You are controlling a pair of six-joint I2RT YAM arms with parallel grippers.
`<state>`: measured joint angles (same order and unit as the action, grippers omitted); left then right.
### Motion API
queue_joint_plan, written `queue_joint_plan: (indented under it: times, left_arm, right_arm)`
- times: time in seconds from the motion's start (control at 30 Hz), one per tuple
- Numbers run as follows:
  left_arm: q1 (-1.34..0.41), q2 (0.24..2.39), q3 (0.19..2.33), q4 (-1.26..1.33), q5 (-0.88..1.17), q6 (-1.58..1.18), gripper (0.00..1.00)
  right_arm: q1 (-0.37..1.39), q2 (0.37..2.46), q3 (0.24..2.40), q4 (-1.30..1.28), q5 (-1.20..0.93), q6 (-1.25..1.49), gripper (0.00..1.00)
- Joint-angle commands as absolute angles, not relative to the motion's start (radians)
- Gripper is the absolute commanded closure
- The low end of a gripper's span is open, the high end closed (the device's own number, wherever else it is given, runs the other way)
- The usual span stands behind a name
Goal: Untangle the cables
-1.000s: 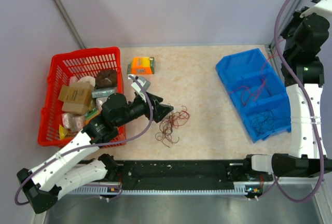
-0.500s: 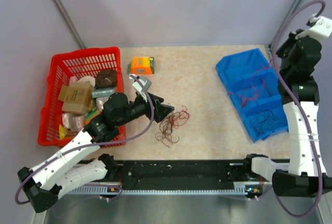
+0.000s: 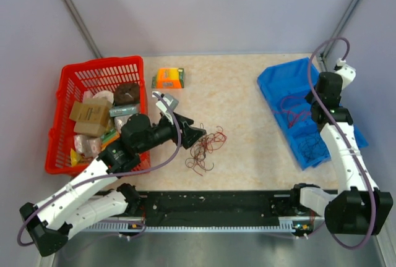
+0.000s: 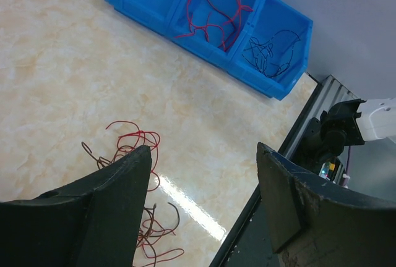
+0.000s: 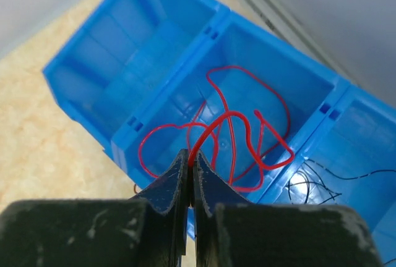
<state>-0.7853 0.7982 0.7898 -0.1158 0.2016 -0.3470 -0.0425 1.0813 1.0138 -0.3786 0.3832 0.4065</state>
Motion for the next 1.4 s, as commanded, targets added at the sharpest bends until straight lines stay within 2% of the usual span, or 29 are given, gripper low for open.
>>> queue_joint_plan:
  times: [0.0, 0.17, 0.33, 0.4, 0.5, 0.73, 0.8, 0.83, 0.93, 1.0, 1.13, 1.3, 1.37]
  left_arm:
    - [-0.787, 0.772, 0.781, -0.081, 0.213, -0.37, 0.27]
    - [-0.788, 0.761, 0.77, -0.089, 0.216, -0.379, 0.27]
    - [-0.787, 0.769, 0.775, -0.094, 0.224, -0.385, 0.27]
    - [-0.787, 0.77, 0.775, -0.094, 0.229, -0.391, 0.27]
    - [-0.787, 0.772, 0.764, -0.087, 0.229, -0.396, 0.27]
    - [-0.787, 0.805, 0.77, -0.069, 0.242, -0.393, 0.27]
    - [-0.787, 0.816, 0.773, -0.069, 0.239, -0.39, 0.27]
    - [-0.787, 0.821, 0.773, -0.069, 0.236, -0.39, 0.27]
    - [-0.787, 0.825, 0.767, -0.072, 0.232, -0.39, 0.27]
    - [-0.787, 0.824, 0.761, -0.071, 0.229, -0.396, 0.27]
    - [-0.787, 0.822, 0.762, -0.069, 0.238, -0.406, 0.27]
    - [-0.787, 0.808, 0.762, -0.078, 0.239, -0.416, 0.27]
    - [-0.787, 0.808, 0.759, -0.078, 0.238, -0.419, 0.27]
  right_arm:
    - [-0.074, 1.149, 0.979, -0.36, 0.385, 0.495, 1.0]
    - [-0.182, 1.279, 0.974, -0.334, 0.261, 0.54, 1.0]
    - [-0.256, 1.485, 1.109, -0.397, 0.103, 0.483, 1.0]
    - [-0.256, 1.531, 1.146, -0.455, 0.077, 0.472, 0.95]
    - [-0.253, 1.523, 1.144, -0.508, 0.08, 0.469, 0.82]
    - [-0.209, 1.339, 1.112, -0.581, 0.11, 0.433, 0.41]
    - [-0.172, 1.296, 1.121, -0.624, 0.15, 0.422, 0.37]
    - [-0.148, 1.278, 1.115, -0.632, 0.169, 0.417, 0.32]
    - [-0.037, 1.229, 1.092, -0.643, 0.222, 0.394, 0.29]
    - [0.038, 1.229, 1.074, -0.628, 0.186, 0.361, 0.29]
    - [0.067, 1.273, 1.02, -0.565, 0.008, 0.33, 0.37]
    - [0.087, 1.327, 0.98, -0.526, -0.041, 0.325, 0.47]
    - [0.097, 1.356, 0.977, -0.512, -0.006, 0.333, 0.48]
